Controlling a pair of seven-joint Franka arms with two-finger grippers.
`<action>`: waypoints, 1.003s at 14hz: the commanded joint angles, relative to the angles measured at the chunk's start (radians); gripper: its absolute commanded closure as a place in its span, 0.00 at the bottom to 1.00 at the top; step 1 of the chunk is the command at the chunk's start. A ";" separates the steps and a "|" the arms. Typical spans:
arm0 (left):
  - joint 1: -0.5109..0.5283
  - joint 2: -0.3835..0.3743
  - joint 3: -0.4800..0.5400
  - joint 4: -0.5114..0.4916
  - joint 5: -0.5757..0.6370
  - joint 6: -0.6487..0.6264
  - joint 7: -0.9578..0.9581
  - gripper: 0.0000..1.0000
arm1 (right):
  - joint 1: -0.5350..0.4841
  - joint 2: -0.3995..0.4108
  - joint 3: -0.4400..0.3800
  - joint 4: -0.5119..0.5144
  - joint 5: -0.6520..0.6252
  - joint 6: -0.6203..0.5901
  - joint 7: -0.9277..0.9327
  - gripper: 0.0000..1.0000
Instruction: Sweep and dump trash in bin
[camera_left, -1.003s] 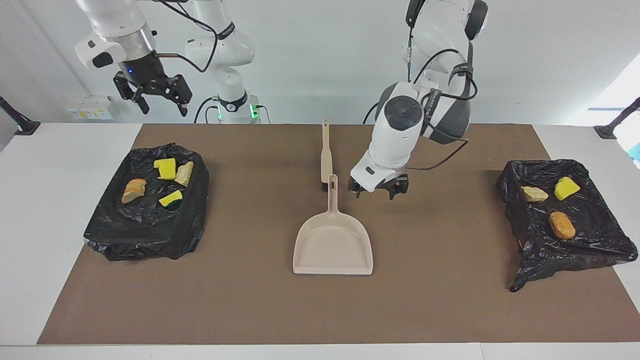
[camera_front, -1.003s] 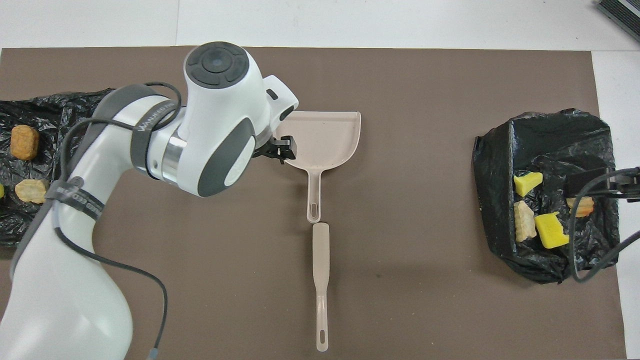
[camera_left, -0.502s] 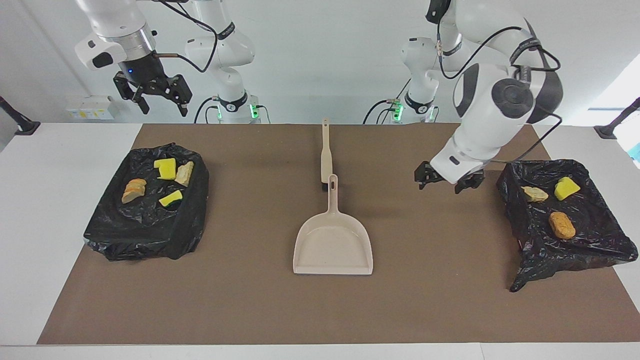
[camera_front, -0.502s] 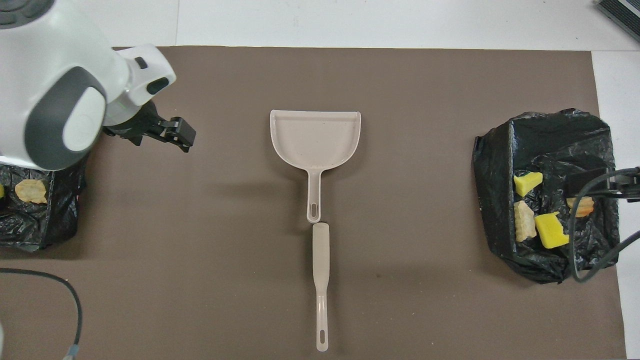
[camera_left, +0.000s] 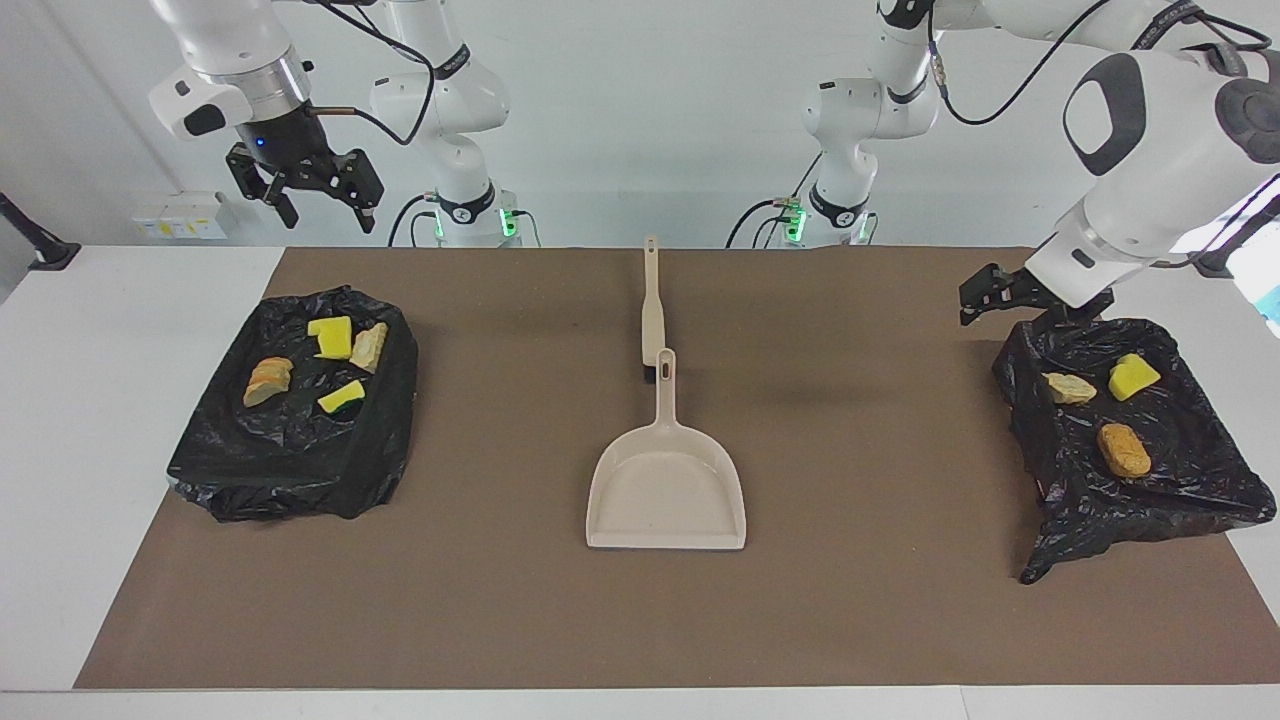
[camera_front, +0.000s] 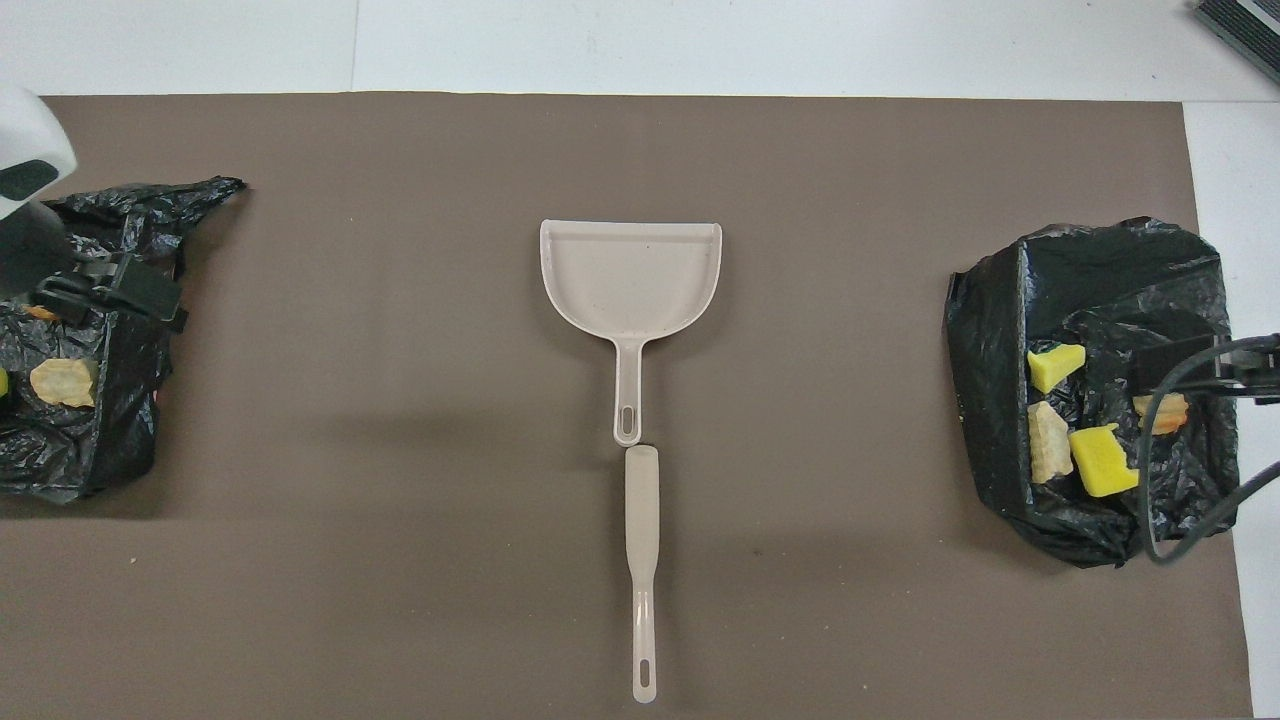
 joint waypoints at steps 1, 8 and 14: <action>-0.003 -0.050 -0.013 -0.055 -0.011 0.009 -0.001 0.00 | -0.016 -0.013 0.003 -0.015 0.020 0.011 -0.035 0.00; -0.005 -0.161 -0.013 -0.136 -0.004 0.156 -0.071 0.00 | -0.016 -0.013 0.003 -0.015 0.020 0.011 -0.035 0.00; -0.029 -0.194 -0.020 -0.132 0.046 0.067 -0.096 0.00 | -0.024 0.027 0.005 0.035 -0.008 -0.029 -0.105 0.00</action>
